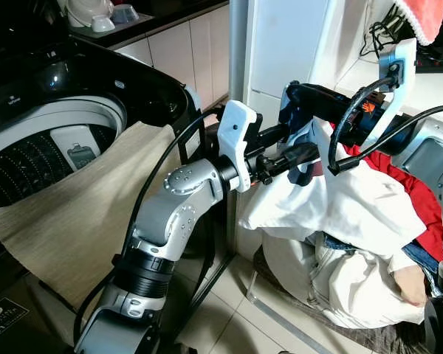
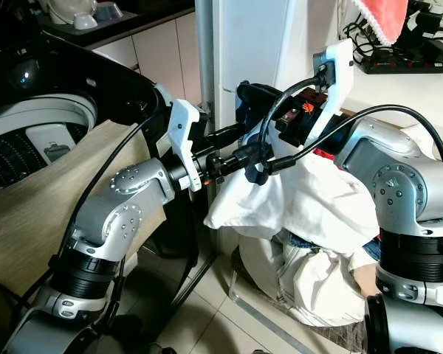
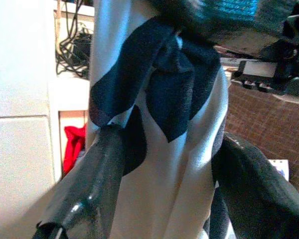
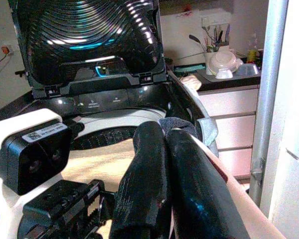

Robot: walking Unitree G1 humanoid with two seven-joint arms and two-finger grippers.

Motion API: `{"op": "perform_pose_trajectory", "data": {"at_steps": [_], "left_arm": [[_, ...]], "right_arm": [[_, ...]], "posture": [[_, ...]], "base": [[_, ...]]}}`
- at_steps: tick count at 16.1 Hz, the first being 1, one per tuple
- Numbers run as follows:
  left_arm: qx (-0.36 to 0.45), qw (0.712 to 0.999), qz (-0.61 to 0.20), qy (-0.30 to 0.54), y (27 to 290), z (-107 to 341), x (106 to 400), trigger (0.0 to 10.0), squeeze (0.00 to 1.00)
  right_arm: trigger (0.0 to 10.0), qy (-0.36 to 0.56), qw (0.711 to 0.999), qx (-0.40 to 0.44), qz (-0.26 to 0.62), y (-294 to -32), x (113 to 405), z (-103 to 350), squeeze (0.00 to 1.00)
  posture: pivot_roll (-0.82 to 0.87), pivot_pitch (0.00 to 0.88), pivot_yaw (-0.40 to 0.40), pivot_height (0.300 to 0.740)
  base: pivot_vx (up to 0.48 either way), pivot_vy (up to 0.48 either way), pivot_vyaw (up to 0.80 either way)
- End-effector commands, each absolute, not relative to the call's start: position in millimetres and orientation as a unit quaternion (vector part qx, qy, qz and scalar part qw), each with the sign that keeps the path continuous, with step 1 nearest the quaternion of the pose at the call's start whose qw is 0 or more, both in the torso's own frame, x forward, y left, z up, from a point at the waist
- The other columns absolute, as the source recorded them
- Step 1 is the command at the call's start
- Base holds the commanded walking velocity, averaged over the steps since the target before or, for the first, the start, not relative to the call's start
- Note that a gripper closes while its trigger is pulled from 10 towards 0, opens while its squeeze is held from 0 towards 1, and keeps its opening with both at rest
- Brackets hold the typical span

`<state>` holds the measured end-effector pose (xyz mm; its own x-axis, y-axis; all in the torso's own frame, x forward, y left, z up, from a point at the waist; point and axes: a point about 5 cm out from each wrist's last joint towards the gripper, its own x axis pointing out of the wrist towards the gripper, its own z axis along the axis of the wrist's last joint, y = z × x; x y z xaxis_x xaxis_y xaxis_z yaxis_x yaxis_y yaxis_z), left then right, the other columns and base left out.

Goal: Clothes washing

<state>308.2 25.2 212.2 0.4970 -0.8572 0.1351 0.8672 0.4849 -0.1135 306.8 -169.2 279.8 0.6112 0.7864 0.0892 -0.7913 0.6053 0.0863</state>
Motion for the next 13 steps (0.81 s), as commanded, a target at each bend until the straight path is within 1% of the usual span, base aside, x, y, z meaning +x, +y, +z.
{"op": "perform_pose_trajectory", "data": {"at_steps": [1,4,13], "left_arm": [[-0.081,0.864,-0.497,-0.030,26.9,210.9,309.1,0.0,0.00],[-0.070,0.865,-0.496,-0.022,27.4,208.0,309.7,0.0,0.00],[-0.084,0.873,-0.480,-0.027,31.3,209.2,314.2,0.0,0.00]], "right_arm": [[0.0,-0.039,0.890,0.052,0.450,-164.9,304.6,290.2,0.00],[0.0,-0.041,0.890,0.055,0.450,-165.3,305.1,291.6,0.00],[0.0,-0.047,0.890,0.054,0.451,-163.8,305.5,293.9,0.00]], "posture": [[-0.13,0.000,0.063,0.740],[-0.14,0.000,0.062,0.740],[-0.13,0.000,0.063,0.740]], "base": [[0.000,0.000,0.00],[0.000,0.000,0.00],[0.000,0.000,0.00]]}}
